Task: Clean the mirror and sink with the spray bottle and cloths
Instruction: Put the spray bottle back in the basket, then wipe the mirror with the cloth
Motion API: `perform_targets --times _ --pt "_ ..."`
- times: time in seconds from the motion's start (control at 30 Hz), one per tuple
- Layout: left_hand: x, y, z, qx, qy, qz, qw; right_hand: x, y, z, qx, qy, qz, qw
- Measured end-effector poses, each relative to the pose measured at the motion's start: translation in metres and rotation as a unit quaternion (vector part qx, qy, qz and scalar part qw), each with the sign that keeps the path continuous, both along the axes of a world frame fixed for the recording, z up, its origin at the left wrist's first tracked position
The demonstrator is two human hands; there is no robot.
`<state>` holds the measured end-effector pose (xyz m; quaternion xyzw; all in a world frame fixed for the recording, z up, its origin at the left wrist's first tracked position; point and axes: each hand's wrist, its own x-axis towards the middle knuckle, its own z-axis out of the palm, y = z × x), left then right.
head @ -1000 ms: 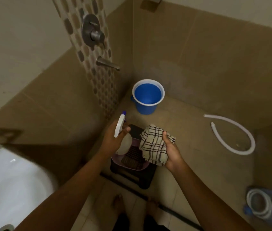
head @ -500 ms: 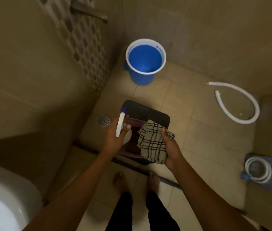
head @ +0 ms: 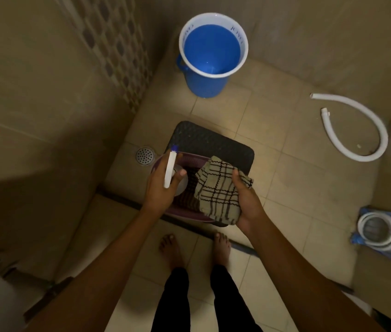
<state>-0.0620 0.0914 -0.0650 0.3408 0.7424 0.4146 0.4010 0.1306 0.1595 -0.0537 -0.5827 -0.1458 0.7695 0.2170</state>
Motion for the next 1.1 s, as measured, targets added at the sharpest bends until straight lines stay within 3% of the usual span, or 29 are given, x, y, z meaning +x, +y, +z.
perform_targets --times 0.4,0.77,0.97,1.1 --pt "-0.006 -0.015 -0.004 -0.103 0.032 0.001 0.994 -0.005 0.002 0.008 -0.004 -0.003 0.013 1.000" --pt "0.003 -0.034 0.035 -0.081 0.079 -0.012 0.993 -0.002 0.003 0.059 0.035 0.063 0.023 0.997" --pt "0.016 -0.066 0.076 -0.085 0.152 0.000 0.985 0.010 0.001 0.110 0.053 0.097 0.064 0.992" --pt "0.036 -0.076 0.116 -0.075 0.322 -0.017 0.944 0.018 -0.002 0.138 0.047 0.111 0.085 0.989"
